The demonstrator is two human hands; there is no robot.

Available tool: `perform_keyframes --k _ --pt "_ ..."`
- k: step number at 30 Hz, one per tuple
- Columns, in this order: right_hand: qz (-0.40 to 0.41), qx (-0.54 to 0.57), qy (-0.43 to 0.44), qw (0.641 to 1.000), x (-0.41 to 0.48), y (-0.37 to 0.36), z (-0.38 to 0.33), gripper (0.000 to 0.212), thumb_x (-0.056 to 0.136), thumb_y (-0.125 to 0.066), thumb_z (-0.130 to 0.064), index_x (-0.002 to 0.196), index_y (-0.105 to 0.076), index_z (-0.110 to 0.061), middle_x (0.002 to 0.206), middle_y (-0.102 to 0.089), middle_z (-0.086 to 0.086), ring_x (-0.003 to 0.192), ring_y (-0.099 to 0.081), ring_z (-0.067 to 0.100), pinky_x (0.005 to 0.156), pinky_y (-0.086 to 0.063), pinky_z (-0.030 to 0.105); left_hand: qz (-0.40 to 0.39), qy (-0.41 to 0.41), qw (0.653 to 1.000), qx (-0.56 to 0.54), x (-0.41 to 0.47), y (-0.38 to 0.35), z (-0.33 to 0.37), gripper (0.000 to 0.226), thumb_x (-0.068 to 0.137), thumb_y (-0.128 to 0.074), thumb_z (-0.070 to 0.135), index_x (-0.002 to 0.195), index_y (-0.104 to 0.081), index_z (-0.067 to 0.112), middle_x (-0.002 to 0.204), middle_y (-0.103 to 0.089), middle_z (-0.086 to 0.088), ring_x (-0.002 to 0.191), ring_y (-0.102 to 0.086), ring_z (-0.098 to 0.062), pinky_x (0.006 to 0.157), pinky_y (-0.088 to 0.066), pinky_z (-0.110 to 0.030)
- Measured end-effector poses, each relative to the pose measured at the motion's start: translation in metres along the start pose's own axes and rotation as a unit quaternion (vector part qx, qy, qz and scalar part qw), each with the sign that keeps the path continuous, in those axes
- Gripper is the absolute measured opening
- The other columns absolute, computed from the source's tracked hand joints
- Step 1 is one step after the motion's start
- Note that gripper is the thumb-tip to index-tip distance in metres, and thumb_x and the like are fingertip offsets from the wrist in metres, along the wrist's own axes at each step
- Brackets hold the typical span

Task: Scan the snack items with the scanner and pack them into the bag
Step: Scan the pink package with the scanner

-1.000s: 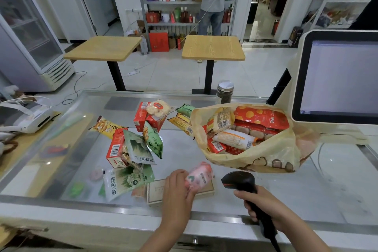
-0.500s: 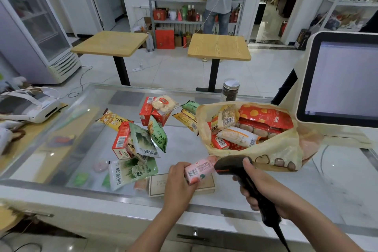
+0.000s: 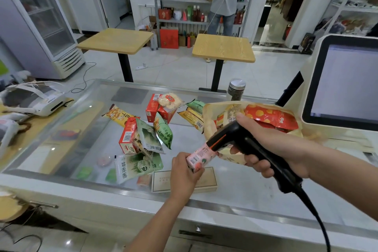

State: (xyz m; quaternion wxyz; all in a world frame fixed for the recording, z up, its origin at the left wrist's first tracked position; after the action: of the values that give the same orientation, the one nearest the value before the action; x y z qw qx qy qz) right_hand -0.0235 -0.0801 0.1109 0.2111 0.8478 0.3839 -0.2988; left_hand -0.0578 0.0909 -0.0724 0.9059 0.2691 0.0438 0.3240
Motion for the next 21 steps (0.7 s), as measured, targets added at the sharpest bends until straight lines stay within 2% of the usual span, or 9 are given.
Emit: perform_keyframes --k 3,7,15,21 --pt "0.004 -0.028 -0.008 1.0 -0.002 -0.0003 -0.0053 0.078 0.071 -0.046 -0.078 0.099 -0.058 -0.006 0.053 -0.043 0.001 0.037 -0.035 0.01 0.033 -0.031 0.018 -0.004 0.001 1.0 -0.007 -0.0002 -0.0004 -0.0003 0.047 0.07 -0.081 0.025 0.098 -0.044 0.023 0.089 -0.04 0.013 0.082 -0.045 -0.005 0.06 -0.037 -0.015" --pt "0.01 -0.046 -0.015 0.999 -0.0032 0.0 -0.0087 0.076 0.076 -0.042 -0.078 0.097 -0.056 -0.007 0.053 -0.042 0.001 0.038 -0.033 0.01 0.033 -0.03 0.018 -0.001 -0.003 1.0 -0.008 -0.0003 0.0001 0.0004 0.047 0.07 -0.081 0.024 0.098 -0.044 0.024 0.089 -0.04 0.014 0.084 -0.047 -0.007 0.061 -0.038 -0.016" --pt "0.011 -0.043 -0.017 0.999 -0.0027 0.0015 -0.0097 0.076 0.075 -0.043 -0.078 0.097 -0.058 -0.006 0.053 -0.043 0.001 0.037 -0.034 0.01 0.033 -0.031 0.018 0.024 -0.036 0.999 -0.004 -0.001 0.0012 0.0011 0.043 0.072 -0.079 0.021 0.102 -0.049 0.015 0.088 -0.036 0.019 0.086 -0.048 -0.016 0.067 -0.045 -0.025" --pt "0.011 -0.047 -0.011 0.999 0.0009 0.0026 -0.0097 0.078 0.074 -0.043 -0.078 0.099 -0.059 -0.006 0.052 -0.043 0.001 0.036 -0.036 0.01 0.032 -0.032 0.019 0.012 -0.01 1.0 -0.017 -0.0003 -0.0004 -0.0031 0.046 0.071 -0.08 0.022 0.101 -0.046 0.022 0.091 -0.038 0.015 0.085 -0.048 -0.01 0.066 -0.044 -0.02"
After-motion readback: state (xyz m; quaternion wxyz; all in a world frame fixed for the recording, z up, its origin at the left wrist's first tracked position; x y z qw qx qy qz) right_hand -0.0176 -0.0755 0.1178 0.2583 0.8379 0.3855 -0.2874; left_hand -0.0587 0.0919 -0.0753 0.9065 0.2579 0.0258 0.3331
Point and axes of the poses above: each hand's wrist, its own x-axis towards the middle knuckle, its own y-axis out of the back of the hand, z = x × y, the point moved 8 cm from there along x, towards the middle knuckle
